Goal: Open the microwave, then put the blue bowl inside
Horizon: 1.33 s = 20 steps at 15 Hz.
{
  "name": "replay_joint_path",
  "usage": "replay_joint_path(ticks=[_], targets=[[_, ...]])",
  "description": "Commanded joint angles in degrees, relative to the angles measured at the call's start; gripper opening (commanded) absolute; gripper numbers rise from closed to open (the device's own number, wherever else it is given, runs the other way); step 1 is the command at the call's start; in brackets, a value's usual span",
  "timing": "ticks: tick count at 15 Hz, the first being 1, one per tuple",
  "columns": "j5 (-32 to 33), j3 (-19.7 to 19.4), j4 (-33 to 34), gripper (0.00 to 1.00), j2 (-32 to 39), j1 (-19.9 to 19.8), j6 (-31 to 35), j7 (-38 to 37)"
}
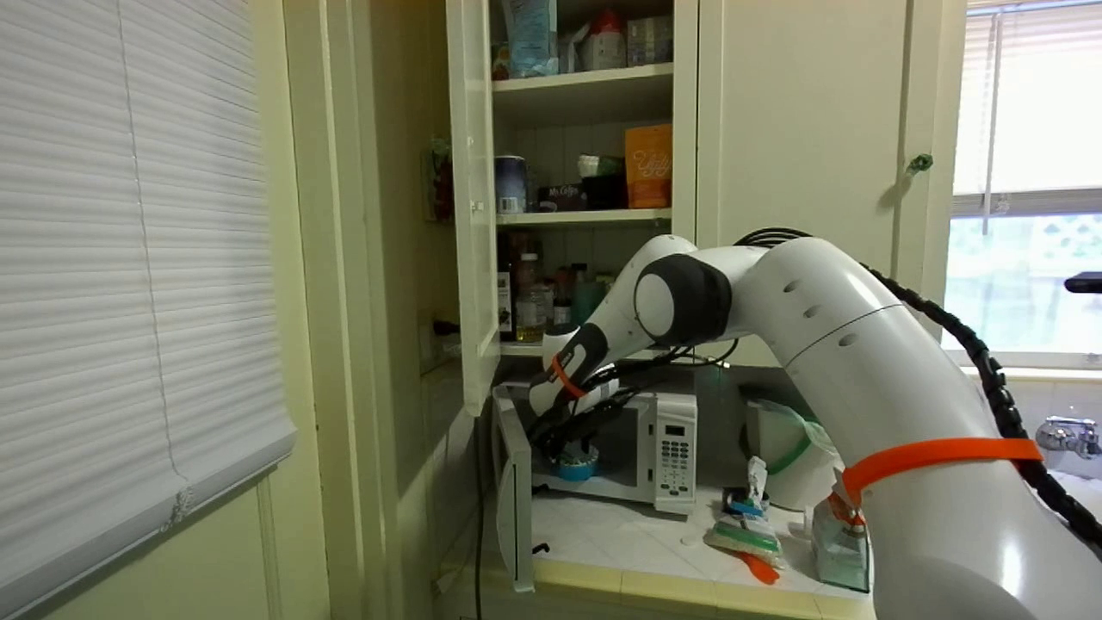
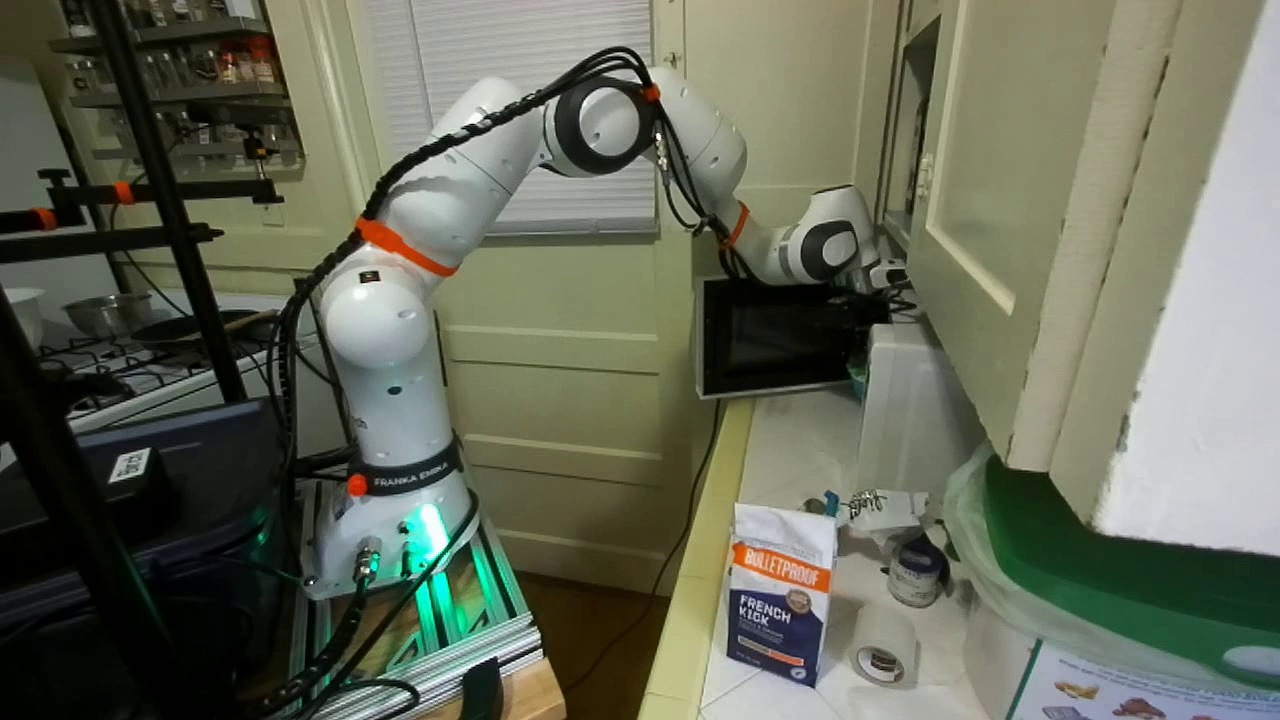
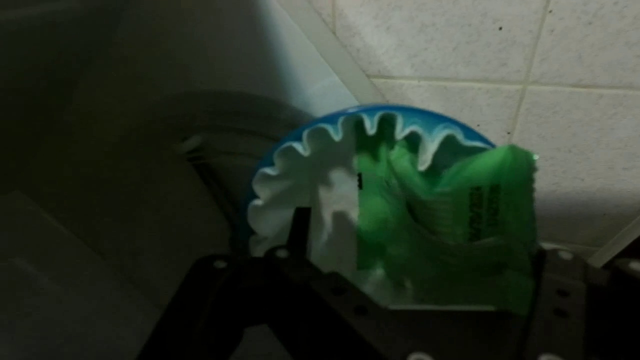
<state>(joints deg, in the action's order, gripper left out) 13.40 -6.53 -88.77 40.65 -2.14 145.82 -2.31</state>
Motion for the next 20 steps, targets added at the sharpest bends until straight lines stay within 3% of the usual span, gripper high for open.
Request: replay_joint_path(ticks=[1, 13, 14, 15, 20], targets=[[-1.4, -1.7, 3.3, 1.00, 4.3, -0.4, 2.2, -3.1], [-8.8, -1.7, 5.1, 1.00, 5.5, -0.7, 6.1, -13.6], [-8.7, -2.0, 5.0, 0.75, 5.6, -0.5, 6.6, -14.4], [-8.6, -2.3, 4.9, 0.74, 5.6, -0.2, 7.0, -15.2], [-7.1, -6.1, 2.9, 0.35, 5.2, 2.9, 12.0, -21.4]])
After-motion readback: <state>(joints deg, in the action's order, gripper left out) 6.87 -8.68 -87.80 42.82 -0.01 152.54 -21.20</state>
